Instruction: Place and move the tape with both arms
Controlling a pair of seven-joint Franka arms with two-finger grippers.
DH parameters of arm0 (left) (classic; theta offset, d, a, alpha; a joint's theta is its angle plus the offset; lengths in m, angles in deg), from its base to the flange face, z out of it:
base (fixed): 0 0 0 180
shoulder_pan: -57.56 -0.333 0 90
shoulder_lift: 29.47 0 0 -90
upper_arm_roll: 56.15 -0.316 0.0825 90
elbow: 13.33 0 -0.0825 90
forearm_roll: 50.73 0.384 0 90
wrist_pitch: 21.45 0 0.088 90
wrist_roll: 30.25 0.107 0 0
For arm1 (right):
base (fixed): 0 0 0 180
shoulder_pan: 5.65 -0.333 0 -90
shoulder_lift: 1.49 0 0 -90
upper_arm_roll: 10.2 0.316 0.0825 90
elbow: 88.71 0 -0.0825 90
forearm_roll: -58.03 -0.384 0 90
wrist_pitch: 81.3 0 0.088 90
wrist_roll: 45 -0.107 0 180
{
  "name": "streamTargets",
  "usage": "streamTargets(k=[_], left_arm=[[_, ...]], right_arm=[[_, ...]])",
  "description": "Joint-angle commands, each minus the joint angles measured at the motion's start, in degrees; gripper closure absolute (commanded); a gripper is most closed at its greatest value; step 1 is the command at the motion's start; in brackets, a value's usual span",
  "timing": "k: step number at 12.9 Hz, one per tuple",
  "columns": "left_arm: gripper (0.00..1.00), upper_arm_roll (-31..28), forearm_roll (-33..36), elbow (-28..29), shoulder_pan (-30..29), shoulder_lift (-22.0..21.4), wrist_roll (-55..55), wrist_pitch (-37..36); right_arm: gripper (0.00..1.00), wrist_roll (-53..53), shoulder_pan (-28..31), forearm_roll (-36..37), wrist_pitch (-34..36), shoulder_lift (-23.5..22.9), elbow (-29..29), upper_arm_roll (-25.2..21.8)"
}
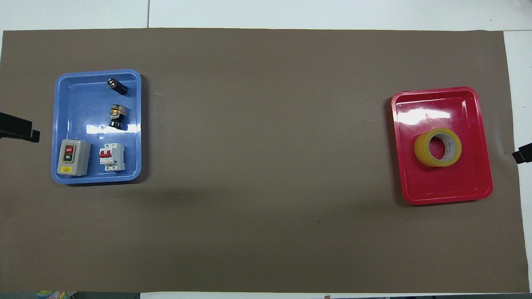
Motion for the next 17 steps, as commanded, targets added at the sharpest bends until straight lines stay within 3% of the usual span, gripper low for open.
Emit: streamTargets(k=[1,17], left_arm=[[0.00,0.0,0.6,1.7,0.0,-1.7,0.7,-0.2],[0.00,0.1,0.6,1.7,0.0,-1.7,0.7,-0.2]], right_arm=[[0.00,-2.5,0.3,0.7,-1.5,0.2,0.1,0.0],[0.00,-4.7,0.4,-2.3,-3.7,0.3,-0.5,-0.2]])
